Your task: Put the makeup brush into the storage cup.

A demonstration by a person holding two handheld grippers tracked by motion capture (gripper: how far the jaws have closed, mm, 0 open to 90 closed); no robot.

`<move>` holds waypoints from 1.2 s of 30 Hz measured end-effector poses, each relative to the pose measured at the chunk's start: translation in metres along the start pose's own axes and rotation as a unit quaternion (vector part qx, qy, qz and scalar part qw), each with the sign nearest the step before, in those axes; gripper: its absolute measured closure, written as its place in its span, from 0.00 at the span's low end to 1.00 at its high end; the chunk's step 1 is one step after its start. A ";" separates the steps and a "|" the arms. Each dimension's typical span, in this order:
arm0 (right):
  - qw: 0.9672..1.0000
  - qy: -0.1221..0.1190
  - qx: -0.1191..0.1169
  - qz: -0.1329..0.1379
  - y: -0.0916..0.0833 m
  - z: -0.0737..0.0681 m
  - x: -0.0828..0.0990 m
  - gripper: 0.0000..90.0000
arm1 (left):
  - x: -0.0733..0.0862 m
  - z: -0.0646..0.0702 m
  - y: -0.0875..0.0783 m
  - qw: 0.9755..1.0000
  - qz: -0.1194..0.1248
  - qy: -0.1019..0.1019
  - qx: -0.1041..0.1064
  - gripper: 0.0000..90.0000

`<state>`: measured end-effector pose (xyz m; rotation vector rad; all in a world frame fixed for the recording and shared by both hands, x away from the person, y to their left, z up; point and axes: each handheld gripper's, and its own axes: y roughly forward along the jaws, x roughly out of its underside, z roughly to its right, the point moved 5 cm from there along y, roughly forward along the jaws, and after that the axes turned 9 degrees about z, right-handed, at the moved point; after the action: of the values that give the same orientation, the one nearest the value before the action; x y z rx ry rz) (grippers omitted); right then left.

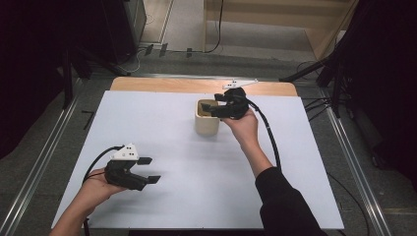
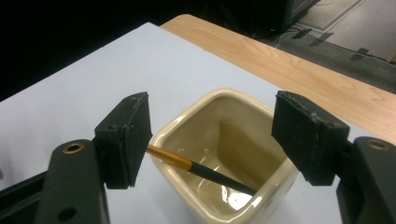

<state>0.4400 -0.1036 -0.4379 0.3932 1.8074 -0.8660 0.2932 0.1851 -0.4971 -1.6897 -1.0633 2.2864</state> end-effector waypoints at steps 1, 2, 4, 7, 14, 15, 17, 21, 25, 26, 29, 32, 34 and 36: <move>1.000 0.000 -0.003 -0.003 -0.001 -0.001 0.000 0.33 | 0.000 0.000 0.000 1.000 0.001 0.000 0.000 0.30; 1.000 -0.001 -0.005 -0.005 -0.002 -0.001 0.000 0.33 | 0.000 0.000 0.000 1.000 0.000 0.001 0.000 0.30; 1.000 0.003 -0.008 -0.007 -0.005 -0.002 0.001 0.33 | 0.000 0.000 0.000 1.000 0.000 0.001 0.000 0.30; 1.000 0.001 -0.013 -0.011 -0.009 -0.003 0.002 0.33 | 0.000 0.000 0.000 1.000 0.001 0.001 0.000 0.30; 1.000 -0.009 -0.015 -0.026 -0.016 -0.005 0.006 0.34 | 0.000 0.000 0.000 1.000 0.001 0.000 0.000 0.30; 0.999 -0.009 -0.014 -0.031 -0.017 -0.006 0.006 0.34 | 0.000 0.000 0.000 1.000 0.001 0.000 -0.001 0.30; 0.999 -0.012 -0.017 -0.036 -0.019 -0.007 0.008 0.34 | 0.000 0.000 -0.001 1.000 0.002 0.001 -0.002 0.30; 0.999 -0.011 -0.024 -0.040 -0.023 -0.008 0.010 0.34 | 0.000 -0.001 -0.001 1.000 0.002 0.000 -0.003 0.30; 0.999 -0.009 -0.032 -0.039 -0.028 -0.012 0.011 0.33 | 0.000 0.000 0.000 1.000 0.001 0.001 -0.002 0.30; 0.999 -0.010 -0.035 -0.040 -0.030 -0.013 0.012 0.33 | 0.000 0.000 0.000 1.000 0.001 0.001 -0.002 0.30; 0.998 -0.013 -0.040 -0.046 -0.034 -0.015 0.014 0.33 | 0.000 0.000 0.000 1.000 0.000 0.001 -0.002 0.30; 0.997 -0.012 -0.048 -0.052 -0.038 -0.017 0.019 0.33 | 0.001 0.000 0.000 1.000 0.001 0.002 -0.002 0.30; 0.997 -0.013 -0.050 -0.053 -0.042 -0.019 0.022 0.33 | 0.001 0.000 0.000 1.000 0.000 0.001 -0.003 0.30; 0.997 -0.013 -0.052 -0.051 -0.044 -0.019 0.025 0.33 | 0.001 -0.001 0.000 1.000 0.000 0.000 -0.004 0.30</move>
<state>0.3897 -0.1229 -0.4402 0.2243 1.8530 -0.8397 0.2934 0.1860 -0.4973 -1.6936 -1.0720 2.2855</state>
